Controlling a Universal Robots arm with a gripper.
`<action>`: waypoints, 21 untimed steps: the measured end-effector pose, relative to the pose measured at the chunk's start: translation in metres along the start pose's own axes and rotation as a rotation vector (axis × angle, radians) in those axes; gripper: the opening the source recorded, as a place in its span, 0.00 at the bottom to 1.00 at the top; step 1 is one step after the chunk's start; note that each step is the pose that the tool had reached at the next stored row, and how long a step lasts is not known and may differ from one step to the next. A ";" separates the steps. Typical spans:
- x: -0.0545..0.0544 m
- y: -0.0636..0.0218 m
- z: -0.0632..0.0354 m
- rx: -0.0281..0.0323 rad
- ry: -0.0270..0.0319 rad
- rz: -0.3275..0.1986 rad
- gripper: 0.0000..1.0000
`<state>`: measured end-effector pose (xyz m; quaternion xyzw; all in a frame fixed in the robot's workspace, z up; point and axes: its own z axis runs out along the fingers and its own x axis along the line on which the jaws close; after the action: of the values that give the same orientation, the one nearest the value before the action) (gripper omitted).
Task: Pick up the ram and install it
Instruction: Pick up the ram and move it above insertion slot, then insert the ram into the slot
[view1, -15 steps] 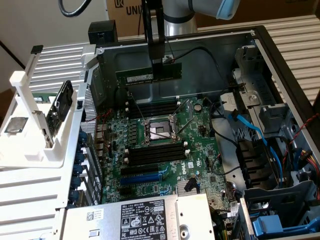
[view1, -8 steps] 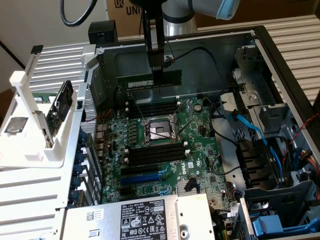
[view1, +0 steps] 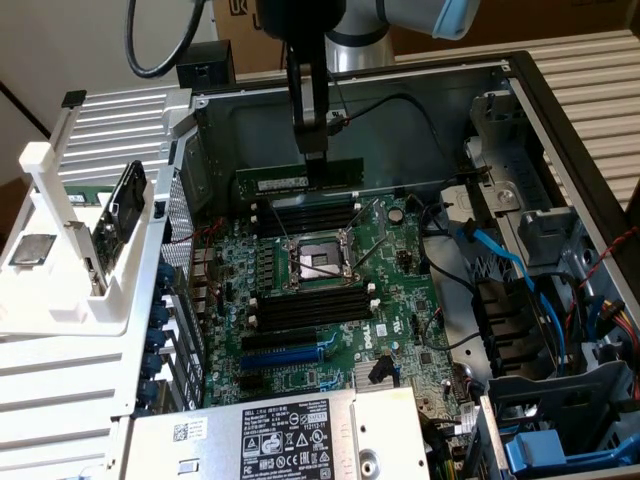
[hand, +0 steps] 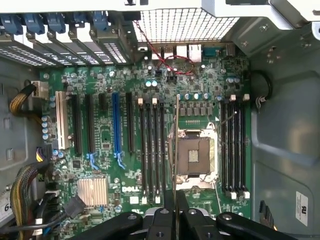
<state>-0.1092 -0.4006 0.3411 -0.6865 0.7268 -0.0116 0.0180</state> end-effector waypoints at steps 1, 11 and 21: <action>0.002 0.0000 0.0018 0.0000 0.0000 0.000 0.13; 0.013 -0.0001 0.0142 -0.0001 -0.0006 0.001 0.13; 0.013 -0.0002 0.0143 0.0000 -0.0007 0.001 0.13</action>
<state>-0.1092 -0.4132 0.3267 -0.6861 0.7271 -0.0114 0.0182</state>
